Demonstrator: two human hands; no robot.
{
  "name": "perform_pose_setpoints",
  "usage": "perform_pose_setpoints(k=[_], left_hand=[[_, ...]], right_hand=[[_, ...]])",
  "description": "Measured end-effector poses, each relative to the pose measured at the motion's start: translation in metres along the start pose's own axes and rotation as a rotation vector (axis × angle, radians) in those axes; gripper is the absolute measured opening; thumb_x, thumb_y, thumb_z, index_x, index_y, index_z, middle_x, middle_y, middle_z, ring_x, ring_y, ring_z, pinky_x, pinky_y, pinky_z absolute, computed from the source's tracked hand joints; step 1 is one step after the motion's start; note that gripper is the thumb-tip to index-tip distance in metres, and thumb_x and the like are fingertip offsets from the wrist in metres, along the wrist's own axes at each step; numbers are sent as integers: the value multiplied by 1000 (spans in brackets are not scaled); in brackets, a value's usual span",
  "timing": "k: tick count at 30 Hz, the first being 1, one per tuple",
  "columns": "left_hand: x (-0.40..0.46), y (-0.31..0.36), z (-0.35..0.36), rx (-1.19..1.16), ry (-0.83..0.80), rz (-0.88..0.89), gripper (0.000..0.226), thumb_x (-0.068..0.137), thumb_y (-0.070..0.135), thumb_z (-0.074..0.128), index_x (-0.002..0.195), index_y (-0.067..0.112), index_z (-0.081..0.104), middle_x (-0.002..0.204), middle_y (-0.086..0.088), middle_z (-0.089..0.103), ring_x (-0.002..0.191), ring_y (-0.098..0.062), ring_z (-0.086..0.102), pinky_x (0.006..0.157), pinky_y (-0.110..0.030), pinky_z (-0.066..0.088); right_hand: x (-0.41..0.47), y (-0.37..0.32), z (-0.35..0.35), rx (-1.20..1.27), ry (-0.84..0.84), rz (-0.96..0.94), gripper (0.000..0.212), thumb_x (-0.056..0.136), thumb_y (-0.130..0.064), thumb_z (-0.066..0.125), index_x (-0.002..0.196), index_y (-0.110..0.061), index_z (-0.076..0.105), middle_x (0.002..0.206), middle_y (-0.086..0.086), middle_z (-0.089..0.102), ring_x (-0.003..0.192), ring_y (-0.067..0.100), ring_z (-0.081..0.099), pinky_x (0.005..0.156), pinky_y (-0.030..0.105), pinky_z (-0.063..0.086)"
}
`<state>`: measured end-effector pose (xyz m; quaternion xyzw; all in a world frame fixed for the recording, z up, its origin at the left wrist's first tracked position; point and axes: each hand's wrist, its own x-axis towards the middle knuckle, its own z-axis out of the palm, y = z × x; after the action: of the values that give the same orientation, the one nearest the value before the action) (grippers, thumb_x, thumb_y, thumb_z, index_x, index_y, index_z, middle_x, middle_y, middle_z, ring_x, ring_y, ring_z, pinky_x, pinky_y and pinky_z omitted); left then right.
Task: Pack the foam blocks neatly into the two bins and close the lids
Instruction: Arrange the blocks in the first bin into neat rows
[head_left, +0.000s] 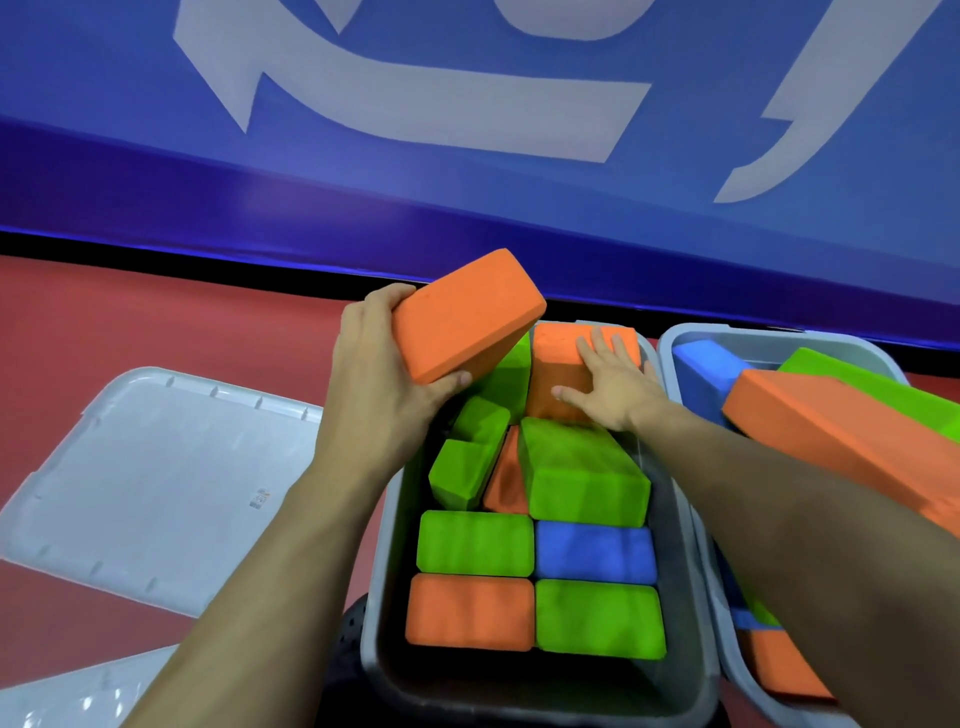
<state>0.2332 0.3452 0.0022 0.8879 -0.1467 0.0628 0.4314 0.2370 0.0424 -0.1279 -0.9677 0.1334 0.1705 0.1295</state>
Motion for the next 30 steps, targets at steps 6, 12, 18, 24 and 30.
perform_pose_setpoints(k=[6, 12, 18, 24, 30], left_hand=[[-1, 1, -1, -2, -7, -3, 89, 65, 27, 93, 138, 25, 42, 123, 10, 39, 112, -10, 44, 93, -29, 38], [-5, 5, -1, -6, -30, 12, 88, 65, 28, 93, 137, 25, 42, 124, 10, 39, 108, -6, 41, 92, -27, 36], [-4, 3, -1, 11, -36, 3, 88, 65, 29, 93, 137, 27, 42, 124, 10, 39, 108, -7, 41, 92, -28, 36], [-5, 4, 1, 9, -57, 0, 88, 66, 30, 92, 137, 27, 41, 123, 11, 38, 113, -12, 44, 93, -30, 37], [-5, 7, 1, 9, -67, -4, 89, 65, 31, 92, 137, 28, 41, 124, 11, 39, 117, -16, 45, 96, -33, 40]], right_hand=[[-75, 2, 50, 83, 299, -491, 70, 92, -76, 41, 134, -23, 58, 144, 0, 53, 135, 20, 45, 110, 52, 39], [-112, 31, 93, -186, 75, -535, 79, 90, -80, 39, 157, -46, 16, 164, -1, 24, 148, 25, 26, 121, 45, 23], [-100, 28, 79, -323, 117, -452, 89, 86, -82, 41, 155, -52, -5, 164, 6, 21, 147, 32, 24, 119, 48, 20], [-92, 29, 61, -194, 165, -340, 101, 87, -64, 62, 154, -50, -12, 147, -1, 42, 130, 27, 45, 103, 42, 38], [-92, 18, 26, 309, 245, -67, 90, 76, -72, 71, 148, -33, 35, 140, -1, 56, 125, 24, 55, 98, 39, 47]])
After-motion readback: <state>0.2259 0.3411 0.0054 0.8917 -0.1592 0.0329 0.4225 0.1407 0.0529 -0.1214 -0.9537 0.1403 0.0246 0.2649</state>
